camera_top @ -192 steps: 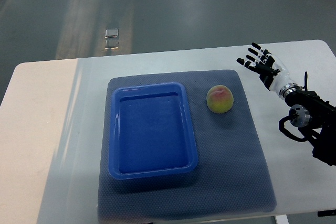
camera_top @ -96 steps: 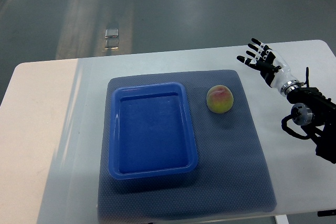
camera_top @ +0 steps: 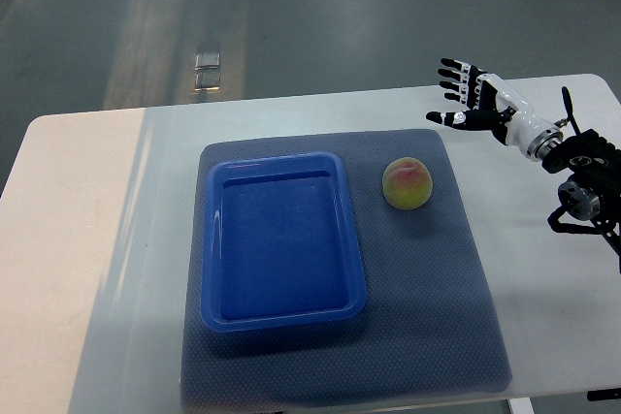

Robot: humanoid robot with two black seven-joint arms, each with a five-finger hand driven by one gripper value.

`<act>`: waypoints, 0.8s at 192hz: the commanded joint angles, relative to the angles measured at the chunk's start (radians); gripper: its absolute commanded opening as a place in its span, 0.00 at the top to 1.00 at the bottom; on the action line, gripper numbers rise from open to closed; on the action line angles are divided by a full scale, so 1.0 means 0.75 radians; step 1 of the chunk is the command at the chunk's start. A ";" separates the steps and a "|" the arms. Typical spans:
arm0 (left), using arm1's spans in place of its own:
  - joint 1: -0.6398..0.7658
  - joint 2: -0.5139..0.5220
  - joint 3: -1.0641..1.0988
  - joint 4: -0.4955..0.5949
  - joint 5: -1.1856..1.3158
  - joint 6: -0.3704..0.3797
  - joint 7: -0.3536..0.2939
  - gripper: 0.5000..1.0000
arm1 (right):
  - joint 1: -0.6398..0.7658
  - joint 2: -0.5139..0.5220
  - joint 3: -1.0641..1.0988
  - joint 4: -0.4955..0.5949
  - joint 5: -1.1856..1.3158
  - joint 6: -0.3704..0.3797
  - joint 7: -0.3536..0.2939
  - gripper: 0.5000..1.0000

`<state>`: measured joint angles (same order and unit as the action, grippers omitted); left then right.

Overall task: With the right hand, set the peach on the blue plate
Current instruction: 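Reach the right hand down over the peach, fingers open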

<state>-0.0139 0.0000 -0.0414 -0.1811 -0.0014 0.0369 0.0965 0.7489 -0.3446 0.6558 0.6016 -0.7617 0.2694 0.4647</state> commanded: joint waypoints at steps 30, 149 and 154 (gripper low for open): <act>0.000 0.000 0.000 0.000 0.000 0.000 0.000 0.00 | 0.047 -0.101 -0.146 0.145 -0.412 0.023 0.070 0.14; 0.000 0.000 0.002 0.000 0.000 0.000 0.000 0.00 | 0.227 -0.146 -0.594 0.169 -0.725 -0.036 0.119 0.14; -0.002 0.000 0.002 0.000 0.000 0.000 0.000 0.00 | 0.227 -0.144 -0.598 0.169 -0.733 -0.036 0.119 0.14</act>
<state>-0.0138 0.0000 -0.0399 -0.1809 -0.0015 0.0368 0.0969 0.9178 -0.4593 0.2299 0.7289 -1.2815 0.2456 0.5535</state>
